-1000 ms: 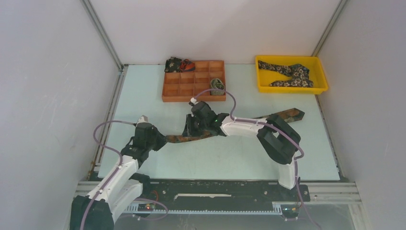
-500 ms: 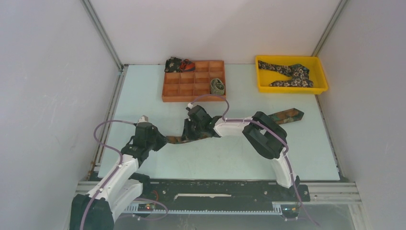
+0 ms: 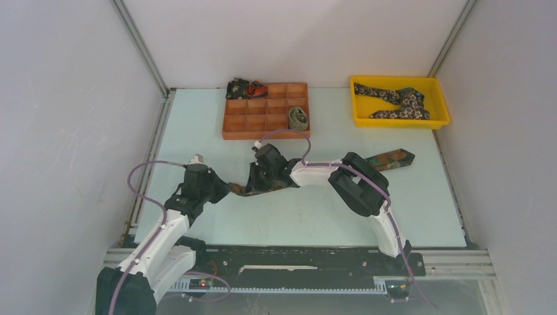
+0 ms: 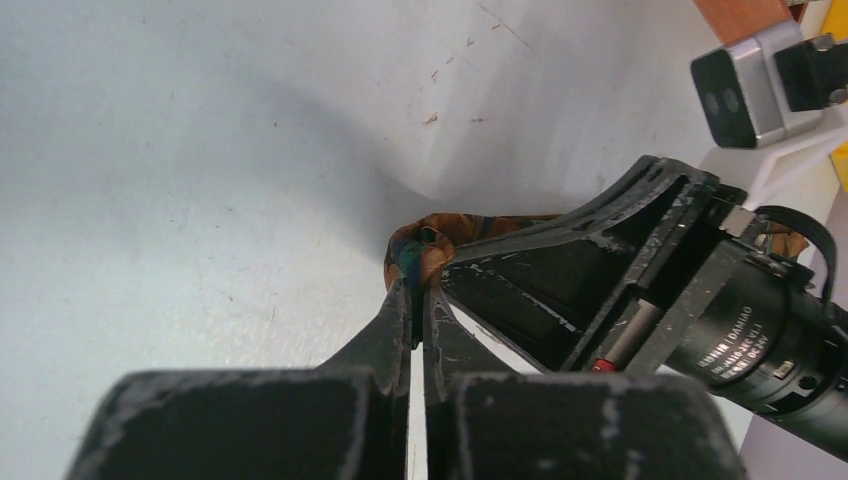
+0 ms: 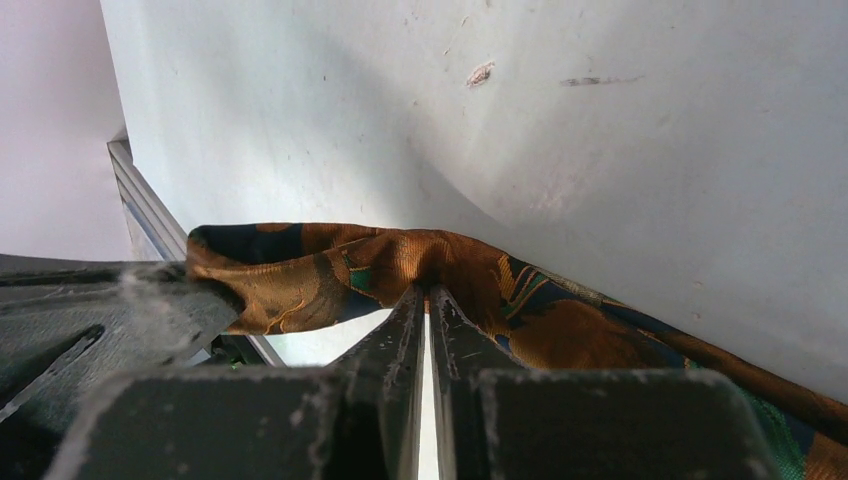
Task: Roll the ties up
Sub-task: Roll the tie at the center of the board.
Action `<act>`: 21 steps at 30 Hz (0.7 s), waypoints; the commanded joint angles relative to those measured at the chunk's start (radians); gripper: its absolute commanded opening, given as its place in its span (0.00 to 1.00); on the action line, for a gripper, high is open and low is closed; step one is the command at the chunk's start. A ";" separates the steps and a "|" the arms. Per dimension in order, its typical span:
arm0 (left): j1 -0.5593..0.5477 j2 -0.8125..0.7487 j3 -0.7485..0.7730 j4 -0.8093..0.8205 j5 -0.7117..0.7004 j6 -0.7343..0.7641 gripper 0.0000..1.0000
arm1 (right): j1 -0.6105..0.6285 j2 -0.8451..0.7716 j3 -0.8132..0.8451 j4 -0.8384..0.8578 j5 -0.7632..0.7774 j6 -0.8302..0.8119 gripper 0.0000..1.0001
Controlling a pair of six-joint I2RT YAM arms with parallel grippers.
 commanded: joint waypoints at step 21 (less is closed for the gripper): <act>0.005 0.010 0.036 -0.016 -0.010 0.042 0.00 | 0.010 0.012 0.108 -0.001 -0.013 -0.013 0.07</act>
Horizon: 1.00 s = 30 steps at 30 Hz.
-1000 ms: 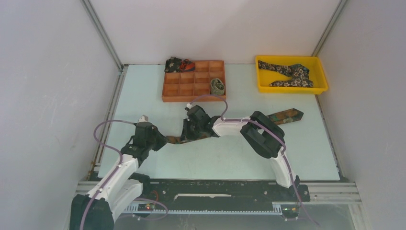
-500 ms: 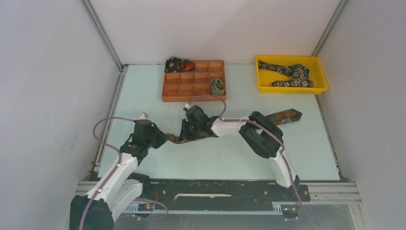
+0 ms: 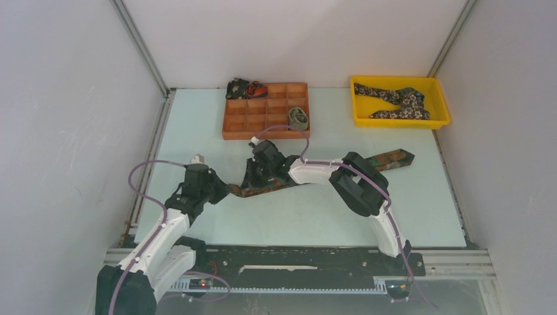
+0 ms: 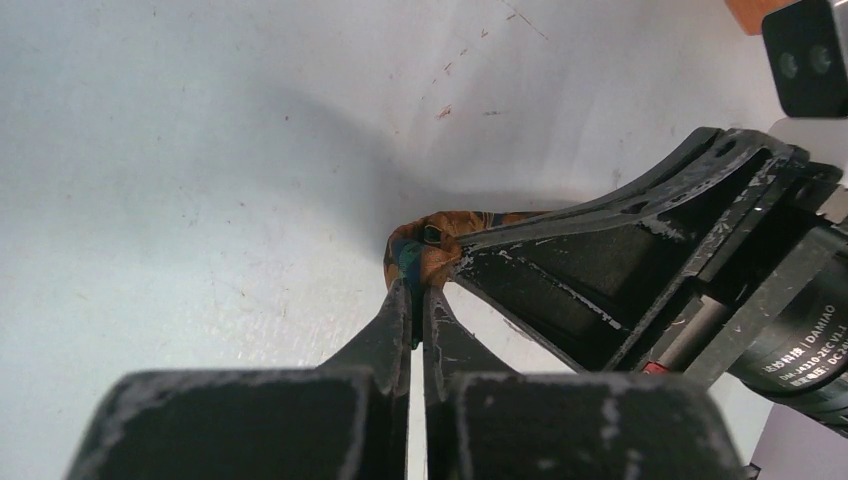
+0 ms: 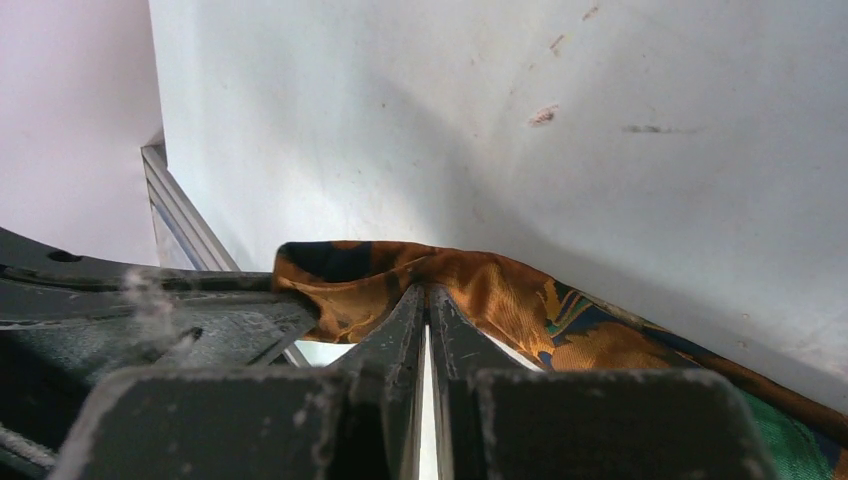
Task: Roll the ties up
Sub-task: Roll the tie at the center of the board.
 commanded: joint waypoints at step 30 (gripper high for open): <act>-0.015 0.068 0.067 0.035 0.054 0.042 0.00 | 0.019 0.041 0.069 0.006 -0.037 -0.016 0.04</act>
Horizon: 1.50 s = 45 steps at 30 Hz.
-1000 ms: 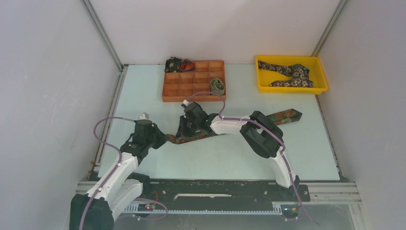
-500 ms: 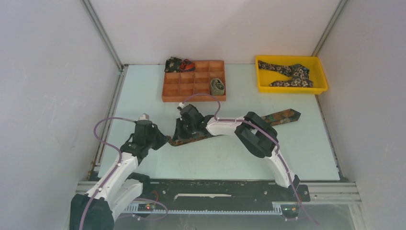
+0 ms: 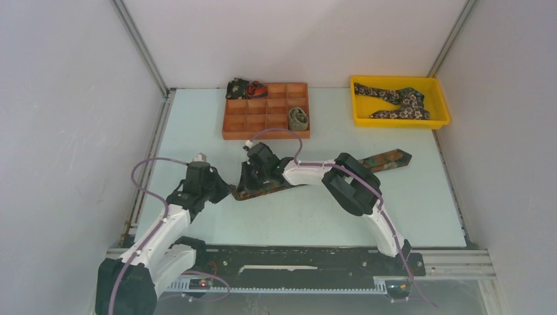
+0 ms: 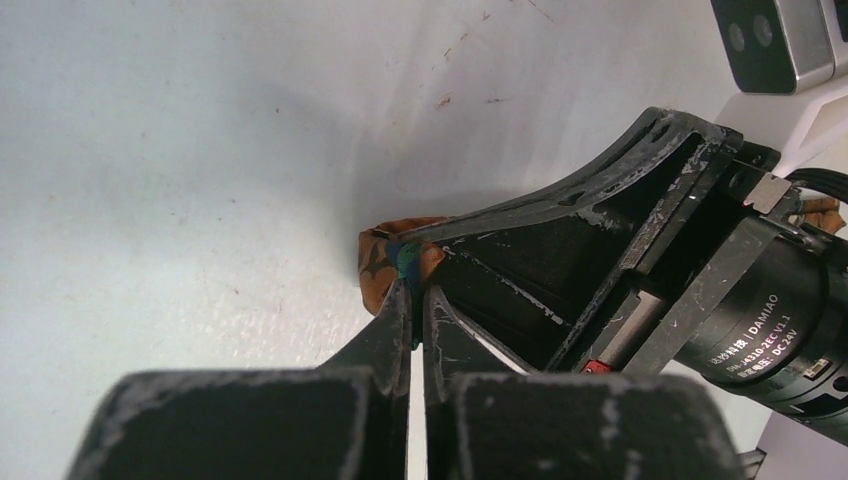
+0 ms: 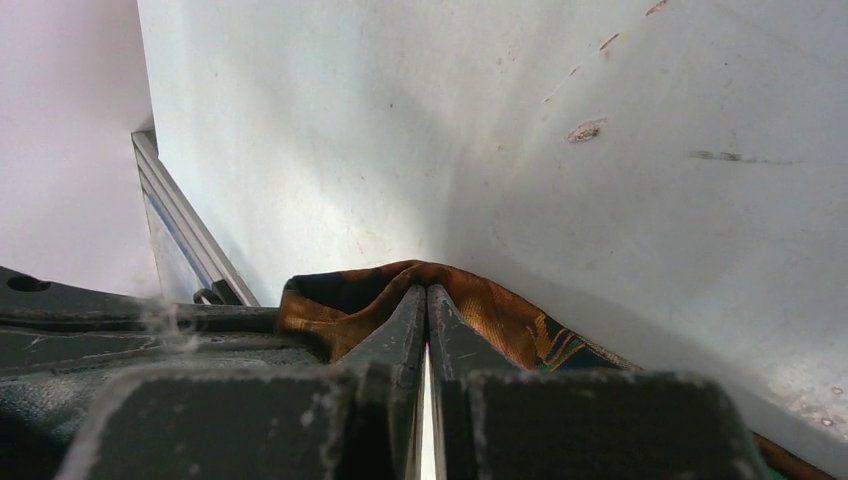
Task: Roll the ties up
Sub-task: Roll the tie at the center of the board.
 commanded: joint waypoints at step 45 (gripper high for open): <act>-0.162 0.290 0.041 0.285 0.043 -0.001 0.40 | -0.073 -0.275 -0.170 -0.090 0.043 -0.126 0.12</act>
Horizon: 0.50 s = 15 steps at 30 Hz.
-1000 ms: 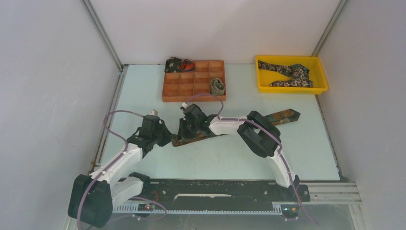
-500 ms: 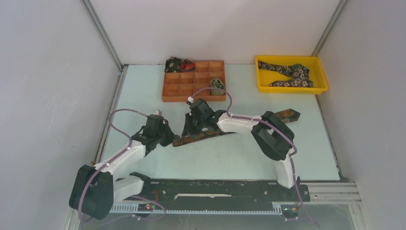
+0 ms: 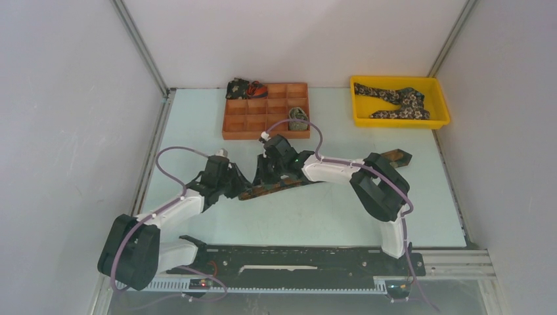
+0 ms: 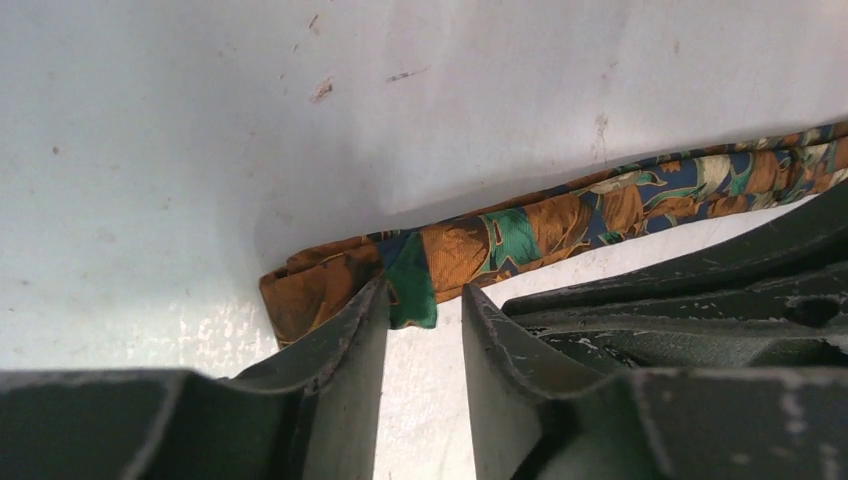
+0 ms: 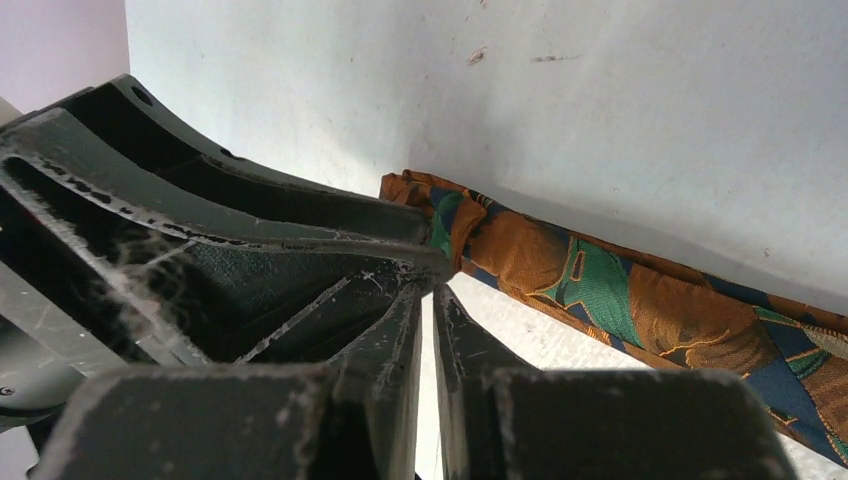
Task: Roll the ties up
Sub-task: Roll the tie at the center of the board.
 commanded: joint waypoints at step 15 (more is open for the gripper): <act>-0.008 -0.076 -0.071 0.117 -0.005 -0.015 0.25 | -0.006 0.012 0.031 0.020 -0.027 -0.016 0.34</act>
